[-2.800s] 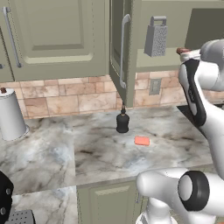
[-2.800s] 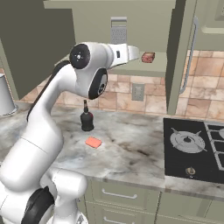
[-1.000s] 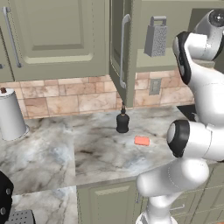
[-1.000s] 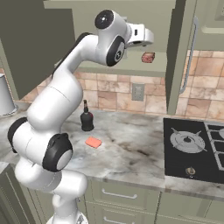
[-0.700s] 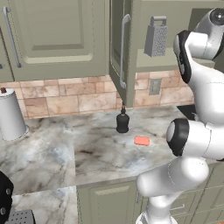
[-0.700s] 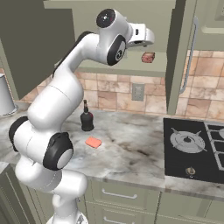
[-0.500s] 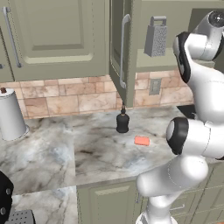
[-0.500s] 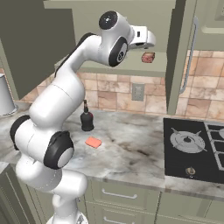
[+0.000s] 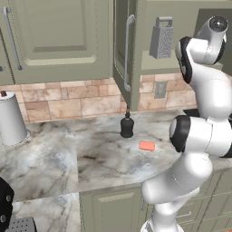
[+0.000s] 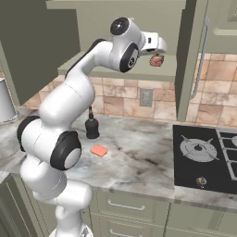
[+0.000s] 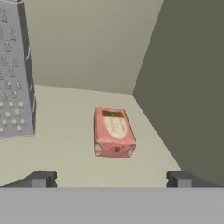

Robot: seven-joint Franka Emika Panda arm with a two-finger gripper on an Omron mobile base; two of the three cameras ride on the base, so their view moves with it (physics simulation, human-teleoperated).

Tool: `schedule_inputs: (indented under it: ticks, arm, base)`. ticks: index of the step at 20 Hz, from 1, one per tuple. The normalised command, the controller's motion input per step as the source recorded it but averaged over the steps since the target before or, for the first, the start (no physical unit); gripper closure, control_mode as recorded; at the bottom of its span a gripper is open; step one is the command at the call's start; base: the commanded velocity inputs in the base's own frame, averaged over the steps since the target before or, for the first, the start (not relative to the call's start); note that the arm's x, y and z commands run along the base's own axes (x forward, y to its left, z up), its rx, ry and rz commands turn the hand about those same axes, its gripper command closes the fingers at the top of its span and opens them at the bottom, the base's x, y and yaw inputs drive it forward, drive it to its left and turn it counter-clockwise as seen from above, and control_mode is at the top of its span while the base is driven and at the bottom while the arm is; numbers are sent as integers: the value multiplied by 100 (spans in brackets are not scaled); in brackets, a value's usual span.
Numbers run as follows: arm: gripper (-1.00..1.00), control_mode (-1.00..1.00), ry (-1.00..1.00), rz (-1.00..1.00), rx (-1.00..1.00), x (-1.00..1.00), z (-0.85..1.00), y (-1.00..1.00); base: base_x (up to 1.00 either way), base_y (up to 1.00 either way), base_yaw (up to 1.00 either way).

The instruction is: Pick the bar soap and bar soap from the cabinet and place them on the counter.

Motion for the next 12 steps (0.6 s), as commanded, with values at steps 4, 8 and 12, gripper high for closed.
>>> schedule_inputs:
  ticks: [4,8,12]
  arm:
    - [-100,-100,4,-2,0,33,-14,-7]
    - [-100,-100,0,0,3,30,-7,-14]
    - [-100,-100,0,0,5,32,-4,-16]
  base:
    - [0,0,0]
    - [0,0,0]
    - [0,0,0]
